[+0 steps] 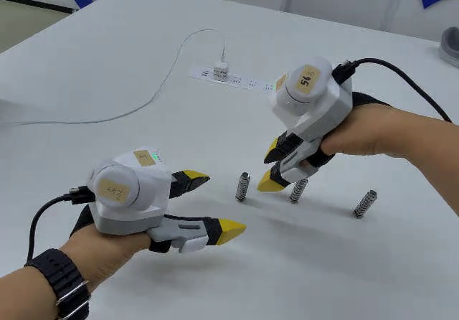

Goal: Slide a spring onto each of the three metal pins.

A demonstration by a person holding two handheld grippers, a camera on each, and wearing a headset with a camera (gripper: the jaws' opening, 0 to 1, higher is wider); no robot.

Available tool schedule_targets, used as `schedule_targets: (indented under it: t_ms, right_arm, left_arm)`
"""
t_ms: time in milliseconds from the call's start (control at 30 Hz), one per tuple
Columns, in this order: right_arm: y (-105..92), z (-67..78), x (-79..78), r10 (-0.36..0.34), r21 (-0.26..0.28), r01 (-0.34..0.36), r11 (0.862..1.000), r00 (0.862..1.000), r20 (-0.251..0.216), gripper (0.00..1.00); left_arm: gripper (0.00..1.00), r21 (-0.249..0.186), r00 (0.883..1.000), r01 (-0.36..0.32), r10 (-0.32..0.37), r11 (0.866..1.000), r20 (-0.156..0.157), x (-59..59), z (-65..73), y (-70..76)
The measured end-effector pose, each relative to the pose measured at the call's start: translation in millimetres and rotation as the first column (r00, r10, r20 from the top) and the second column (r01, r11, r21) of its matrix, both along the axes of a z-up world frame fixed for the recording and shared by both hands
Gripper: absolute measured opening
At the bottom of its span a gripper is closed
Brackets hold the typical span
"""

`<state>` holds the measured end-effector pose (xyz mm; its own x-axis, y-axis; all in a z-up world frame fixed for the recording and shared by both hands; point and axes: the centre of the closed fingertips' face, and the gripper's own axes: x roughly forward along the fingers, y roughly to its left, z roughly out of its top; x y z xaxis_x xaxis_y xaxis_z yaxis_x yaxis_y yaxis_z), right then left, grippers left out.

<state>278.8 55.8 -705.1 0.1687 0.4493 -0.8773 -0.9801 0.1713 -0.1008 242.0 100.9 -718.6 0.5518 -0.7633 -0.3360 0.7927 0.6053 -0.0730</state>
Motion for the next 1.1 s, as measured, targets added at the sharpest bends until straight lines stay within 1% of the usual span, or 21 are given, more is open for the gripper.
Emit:
schedule_targets:
  t_ms: [133, 267, 400, 533, 633, 667, 800, 933, 1033, 1100]
  right_arm:
    - [-8.5, 5.0, -0.8, -0.021, 0.020, 0.021, 1.000, 1.000, 0.017, 0.34]
    - [-21.3, 7.5, 0.8, -0.058, 0.039, 0.057, 0.998, 0.998, 0.032, 0.35]
    - [-31.6, 12.3, -0.3, -0.099, 0.080, 0.096, 0.992, 0.994, 0.035, 0.37]
    - [-44.4, 15.0, 0.6, -0.129, 0.094, 0.124, 0.988, 0.990, 0.050, 0.39]
    - [-54.1, 18.1, 2.2, -0.160, 0.118, 0.153, 0.981, 0.985, 0.056, 0.40]
    - [-57.6, 19.5, 3.0, -0.176, 0.133, 0.168, 0.977, 0.983, 0.056, 0.40]
    - [-69.7, 20.5, 3.2, -0.209, 0.156, 0.198, 0.968, 0.976, 0.061, 0.42]
    - [-82.4, 22.1, 3.1, -0.250, 0.189, 0.234, 0.954, 0.966, 0.063, 0.44]
    - [-91.9, 23.0, 2.4, -0.274, 0.203, 0.256, 0.945, 0.959, 0.066, 0.45]
    - [-99.3, 23.6, 2.5, -0.295, 0.216, 0.276, 0.937, 0.953, 0.065, 0.46]
  left_arm:
    - [0.63, 0.001, 1.000, 0.000, 0.000, 1.000, 0.001, 0.4, 0.6, -0.2]
    - [0.63, 0.004, 1.000, 0.004, -0.004, 1.000, 0.003, 0.1, 1.7, -1.4]
    - [0.63, 0.005, 1.000, 0.002, -0.002, 1.000, 0.004, 0.9, 2.7, -0.6]
    - [0.63, 0.006, 1.000, -0.002, 0.002, 1.000, 0.003, 1.9, 3.2, 0.3]
    - [0.63, 0.007, 1.000, -0.002, 0.002, 1.000, 0.003, 2.2, 3.9, -0.5]
    - [0.63, 0.007, 1.000, -0.003, 0.003, 1.000, 0.003, 2.3, 3.9, -0.9]
    - [0.63, 0.008, 1.000, -0.001, 0.001, 1.000, 0.001, 2.1, 3.1, -1.8]
    - [0.63, 0.011, 1.000, -0.001, 0.001, 1.000, -0.001, 2.4, 2.7, -2.1]
    - [0.63, 0.011, 1.000, -0.004, 0.004, 1.000, -0.002, 3.4, 3.1, -2.0]
    - [0.63, 0.011, 1.000, -0.004, 0.004, 1.000, -0.002, 3.7, 2.9, -2.0]
